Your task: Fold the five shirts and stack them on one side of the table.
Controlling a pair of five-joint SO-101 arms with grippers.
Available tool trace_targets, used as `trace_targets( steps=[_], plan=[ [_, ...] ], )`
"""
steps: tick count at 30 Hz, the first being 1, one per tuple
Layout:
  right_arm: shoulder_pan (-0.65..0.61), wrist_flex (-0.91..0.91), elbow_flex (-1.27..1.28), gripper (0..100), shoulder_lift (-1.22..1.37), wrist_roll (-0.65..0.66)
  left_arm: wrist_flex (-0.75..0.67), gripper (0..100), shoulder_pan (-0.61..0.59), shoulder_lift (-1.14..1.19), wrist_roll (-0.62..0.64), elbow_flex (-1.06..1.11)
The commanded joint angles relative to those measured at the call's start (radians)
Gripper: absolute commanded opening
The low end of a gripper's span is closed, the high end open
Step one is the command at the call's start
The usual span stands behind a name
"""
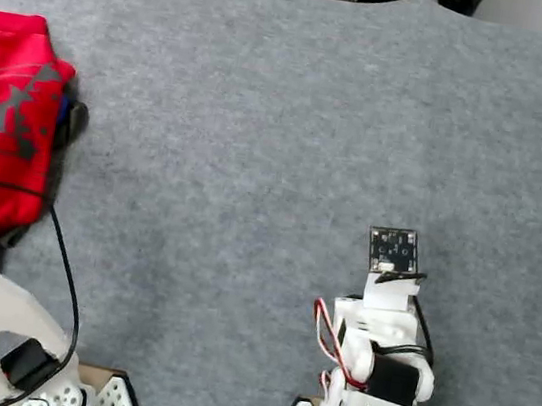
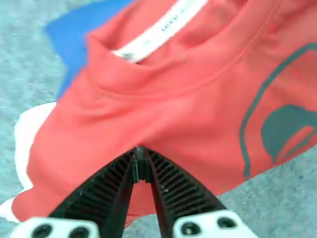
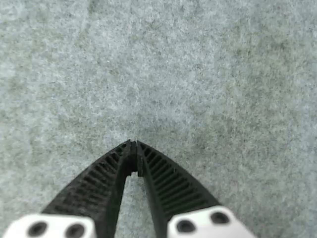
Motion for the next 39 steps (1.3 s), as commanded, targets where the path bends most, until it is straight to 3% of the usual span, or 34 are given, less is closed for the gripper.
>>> trace_targets(
  steps=[1, 5, 12, 17, 22, 30, 39],
  plan=[
    [0.013, 0.003, 0.001, 0.7, -0.093, 0.005, 0.034, 2, -0.035, -0.094, 0.011, -0.086],
    [0.013, 0.003, 0.001, 0.7, -0.093, 0.005, 0.032, 3, -0.061, -0.131, -0.012, -0.061],
    [0.013, 0.003, 0.001, 0.7, -0.093, 0.005, 0.032, 13, -0.064, 0.031, 0.034, 0.023],
    [0.013, 0.003, 0.001, 0.7, -0.093, 0.005, 0.021, 2, -0.063, 0.145, 0.032, -0.046],
    [0.013, 0.003, 0.001, 0.7, -0.093, 0.005, 0.025, 2, -0.072, 0.134, 0.032, -0.098],
    [0.013, 0.003, 0.001, 0.7, -0.093, 0.005, 0.031, 2, -0.058, -0.056, 0.034, -0.155],
    [0.007, 0.003, 0.001, 0.6, -0.093, 0.003, 0.034, 2, 0.048, -0.338, 0.035, -0.114]
  ],
)
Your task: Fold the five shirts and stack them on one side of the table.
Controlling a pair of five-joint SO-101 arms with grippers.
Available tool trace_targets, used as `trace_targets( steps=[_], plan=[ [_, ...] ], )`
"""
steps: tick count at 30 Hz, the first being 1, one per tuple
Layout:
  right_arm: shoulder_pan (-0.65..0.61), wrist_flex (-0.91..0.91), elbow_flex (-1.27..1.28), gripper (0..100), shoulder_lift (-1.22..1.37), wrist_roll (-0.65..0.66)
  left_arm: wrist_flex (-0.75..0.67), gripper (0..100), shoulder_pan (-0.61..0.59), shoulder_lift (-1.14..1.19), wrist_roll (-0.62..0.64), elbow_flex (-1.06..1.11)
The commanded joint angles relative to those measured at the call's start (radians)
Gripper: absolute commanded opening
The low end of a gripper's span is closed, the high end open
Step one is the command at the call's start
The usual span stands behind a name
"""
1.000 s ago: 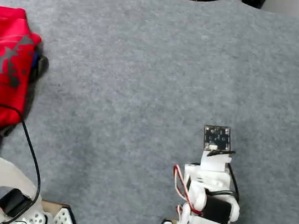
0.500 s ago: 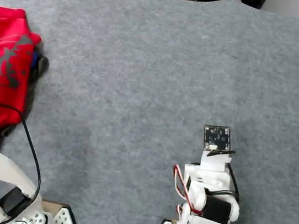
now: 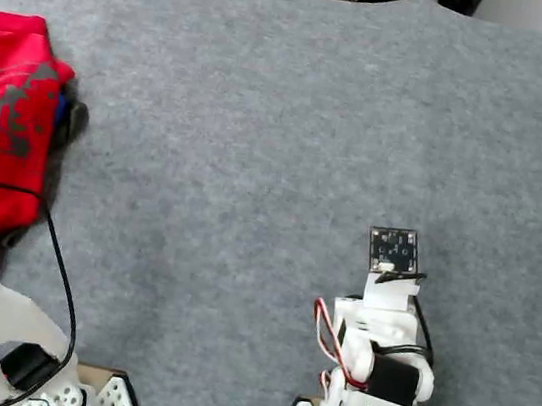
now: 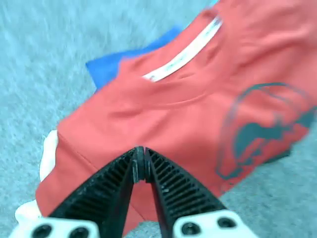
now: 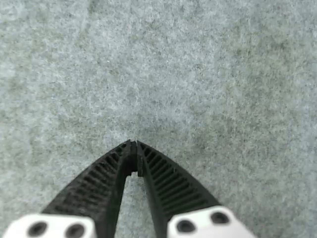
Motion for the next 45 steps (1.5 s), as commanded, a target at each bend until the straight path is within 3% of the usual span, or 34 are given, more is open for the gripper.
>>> trace_targets(
  steps=[1, 5, 8, 12, 16, 20, 25, 32, 34, 41, 45],
  plan=[
    [0.001, -0.005, 0.001, 0.6, -0.093, 0.002, 0.011, 2, 0.064, -0.179, 0.006, 0.011],
    [-0.062, -0.003, 0.001, 0.6, -0.093, 0.0, 0.011, 2, 0.173, -0.346, 0.009, 0.12],
    [-0.101, 0.002, 0.001, 0.6, -0.093, 0.0, 0.008, 2, 0.192, -0.423, 0.008, 0.209],
    [-0.107, 0.002, 0.001, 0.8, -0.093, 0.005, -0.081, 3, 0.095, -0.387, 0.003, 0.391],
    [-0.107, 0.003, 0.001, 0.8, -0.093, 0.006, -0.221, 21, -0.014, -0.286, 0.012, 0.522],
    [-0.107, 0.003, 0.001, 0.8, -0.093, 0.006, -0.318, 27, -0.101, -0.18, 0.048, 0.488],
    [-0.107, 0.002, 0.001, 0.6, -0.093, 0.006, -0.324, 27, -0.12, -0.028, 0.023, 0.371],
    [-0.107, -0.006, 0.001, 0.6, -0.093, 0.006, -0.315, 9, -0.114, 0.199, 0.023, 0.267],
    [-0.102, -0.038, -0.01, 0.6, -0.093, 0.006, -0.278, 2, -0.114, 0.208, 0.023, 0.238],
    [-0.107, -0.245, -0.151, 0.6, -0.093, 0.006, -0.014, 2, -0.098, 0.208, 0.028, -0.002],
    [-0.107, -0.368, -0.236, 0.6, -0.093, 0.017, 0.011, 2, -0.1, 0.197, 0.031, -0.117]
  ],
)
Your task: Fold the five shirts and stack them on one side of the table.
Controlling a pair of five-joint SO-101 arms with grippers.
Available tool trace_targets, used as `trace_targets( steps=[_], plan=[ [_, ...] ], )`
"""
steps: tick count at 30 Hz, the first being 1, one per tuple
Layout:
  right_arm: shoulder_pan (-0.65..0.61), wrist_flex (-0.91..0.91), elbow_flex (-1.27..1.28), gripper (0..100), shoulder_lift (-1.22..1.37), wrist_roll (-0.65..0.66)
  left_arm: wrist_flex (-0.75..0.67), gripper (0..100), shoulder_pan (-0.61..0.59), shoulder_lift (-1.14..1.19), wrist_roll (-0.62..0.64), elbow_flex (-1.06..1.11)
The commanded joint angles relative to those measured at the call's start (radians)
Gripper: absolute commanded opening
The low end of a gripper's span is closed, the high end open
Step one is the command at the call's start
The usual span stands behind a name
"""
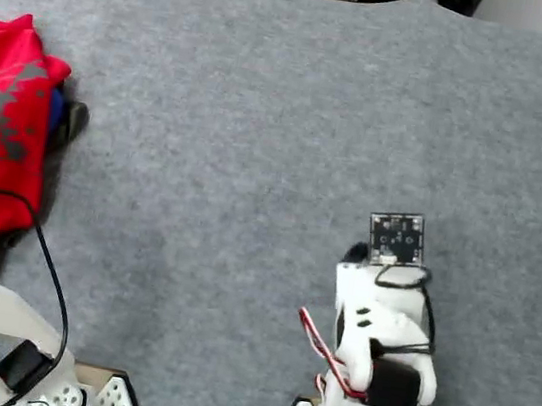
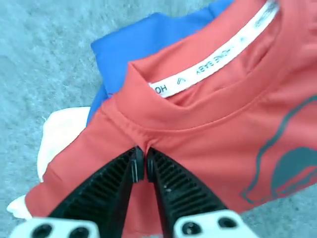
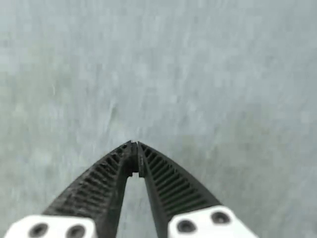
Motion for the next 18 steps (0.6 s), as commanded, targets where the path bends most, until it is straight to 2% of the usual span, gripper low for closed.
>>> trace_targets(
  steps=[1, 8, 14, 18],
  plan=[
    [-0.015, -0.129, -0.107, 0.8, -0.093, 0.031, 0.028, 2, 0.005, -0.039, 0.0, -0.124],
    [-0.019, -0.439, -0.108, 0.9, -0.085, 0.035, 0.028, 2, 0.106, -0.197, 0.034, -0.104],
    [-0.097, -0.47, -0.07, 1.8, -0.085, 0.034, 0.028, 2, 0.244, -0.407, 0.078, -0.043],
    [-0.099, -0.496, -0.096, 12.1, -0.084, 0.038, 0.028, 2, 0.408, -0.561, 0.121, 0.066]
  ],
)
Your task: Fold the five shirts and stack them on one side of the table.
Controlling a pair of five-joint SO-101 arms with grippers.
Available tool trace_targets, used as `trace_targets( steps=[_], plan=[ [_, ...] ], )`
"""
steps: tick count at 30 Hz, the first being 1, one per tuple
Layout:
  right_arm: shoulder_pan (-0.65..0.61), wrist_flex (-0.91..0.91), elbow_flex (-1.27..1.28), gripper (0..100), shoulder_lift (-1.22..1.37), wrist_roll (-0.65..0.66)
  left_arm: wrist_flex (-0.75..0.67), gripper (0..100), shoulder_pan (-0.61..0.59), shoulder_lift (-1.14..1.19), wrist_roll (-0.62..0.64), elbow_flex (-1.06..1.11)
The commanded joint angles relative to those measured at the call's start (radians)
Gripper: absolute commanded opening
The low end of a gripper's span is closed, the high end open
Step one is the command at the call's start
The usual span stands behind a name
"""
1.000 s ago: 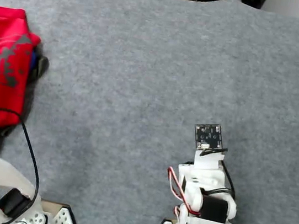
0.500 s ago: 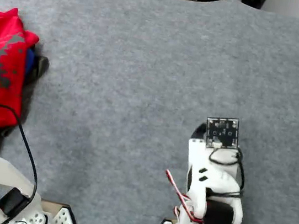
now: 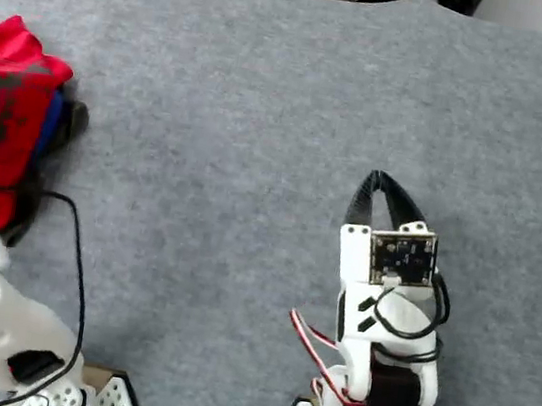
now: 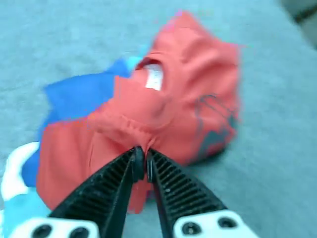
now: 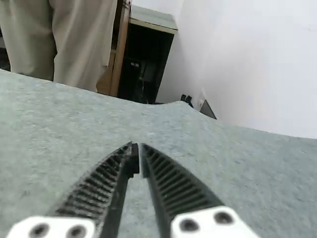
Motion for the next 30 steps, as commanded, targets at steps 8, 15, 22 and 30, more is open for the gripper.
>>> trace_targets(
  steps=[8, 15, 22, 30],
  plan=[
    [0.156, -0.063, -0.231, 10.8, -0.01, 0.14, 0.011, 2, 0.557, -0.467, 0.038, 0.37],
    [0.381, -0.164, -0.593, 10.8, 0.34, 0.15, 0.011, 2, 0.957, -0.667, 0.038, 0.523],
    [0.479, -0.19, -0.868, 10.8, 0.67, 0.06, -0.002, 3, 1.324, -0.734, -0.049, 0.689],
    [0.346, 0.068, -0.877, 10.9, 0.803, 0.051, 0.012, 31, 1.224, -0.743, 0.032, 0.749]
  ],
)
